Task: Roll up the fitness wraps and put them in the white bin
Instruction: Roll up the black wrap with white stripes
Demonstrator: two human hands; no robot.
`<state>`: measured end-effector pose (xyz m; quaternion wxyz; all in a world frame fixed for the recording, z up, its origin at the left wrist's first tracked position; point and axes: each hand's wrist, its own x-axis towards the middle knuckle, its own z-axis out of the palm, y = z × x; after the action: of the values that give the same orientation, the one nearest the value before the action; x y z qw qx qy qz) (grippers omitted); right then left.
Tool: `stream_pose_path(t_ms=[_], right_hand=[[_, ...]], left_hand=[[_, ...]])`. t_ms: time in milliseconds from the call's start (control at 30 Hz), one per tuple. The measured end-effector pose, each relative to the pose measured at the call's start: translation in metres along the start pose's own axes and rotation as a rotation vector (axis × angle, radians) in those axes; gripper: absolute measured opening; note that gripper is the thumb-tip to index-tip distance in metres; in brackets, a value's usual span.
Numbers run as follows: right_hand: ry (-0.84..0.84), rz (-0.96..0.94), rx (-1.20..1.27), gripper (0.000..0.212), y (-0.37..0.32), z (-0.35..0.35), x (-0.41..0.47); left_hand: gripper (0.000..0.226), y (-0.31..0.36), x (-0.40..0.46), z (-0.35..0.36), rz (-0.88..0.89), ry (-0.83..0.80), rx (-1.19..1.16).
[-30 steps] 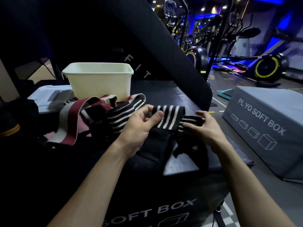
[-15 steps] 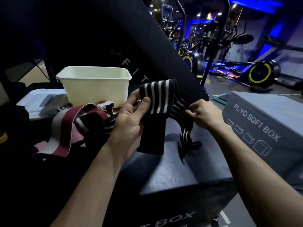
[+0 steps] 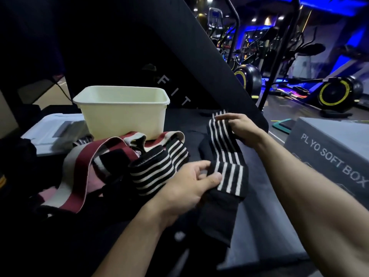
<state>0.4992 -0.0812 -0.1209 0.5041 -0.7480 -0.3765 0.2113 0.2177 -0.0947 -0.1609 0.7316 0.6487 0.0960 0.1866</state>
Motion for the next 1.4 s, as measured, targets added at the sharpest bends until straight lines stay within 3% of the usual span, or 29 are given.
stream_pose_path(t_ms=[100,200,267,333,500,567,667,867,1033,1267,1400], right_hand=[[-0.085,0.121,0.044,0.048,0.021,0.007,0.004],[-0.053,0.165,-0.031,0.024,0.044,0.013,0.01],[-0.029,0.062,-0.258,0.02,0.049,0.015,0.015],[-0.081,-0.014,-0.5,0.032,0.05,0.021,0.019],[-0.076,-0.004,-0.979,0.039,0.059,0.029,0.013],[-0.13,-0.142,-0.986,0.045,0.055,0.031,0.001],[-0.278,-0.17,-0.995,0.048,0.047,0.033,-0.023],[-0.189,-0.294,-0.845,0.037,0.014,0.021,-0.105],[-0.035,-0.199,-0.718,0.043,0.018,0.01,-0.187],[-0.013,-0.06,-0.566,0.071,0.044,0.009,-0.24],[-0.045,-0.056,-0.48,0.069,0.051,0.007,-0.249]], left_hand=[[0.009,-0.008,-0.002,0.003,-0.128,-0.069,0.232],[0.014,-0.015,-0.003,0.008,-0.285,-0.137,0.33],[0.011,-0.016,-0.003,0.01,-0.328,-0.165,0.347],[0.014,-0.017,-0.001,0.008,-0.345,-0.185,0.357],[0.018,-0.018,-0.001,0.005,-0.368,-0.214,0.354],[0.023,-0.02,-0.001,0.004,-0.36,-0.225,0.355],[0.024,-0.02,-0.002,0.004,-0.347,-0.226,0.364],[0.021,-0.019,-0.012,0.006,-0.283,-0.204,0.378],[0.012,-0.023,-0.019,0.014,-0.219,-0.134,0.427],[0.031,-0.032,-0.024,0.022,-0.143,-0.018,0.555],[0.026,-0.033,-0.027,0.022,-0.133,0.021,0.569]])
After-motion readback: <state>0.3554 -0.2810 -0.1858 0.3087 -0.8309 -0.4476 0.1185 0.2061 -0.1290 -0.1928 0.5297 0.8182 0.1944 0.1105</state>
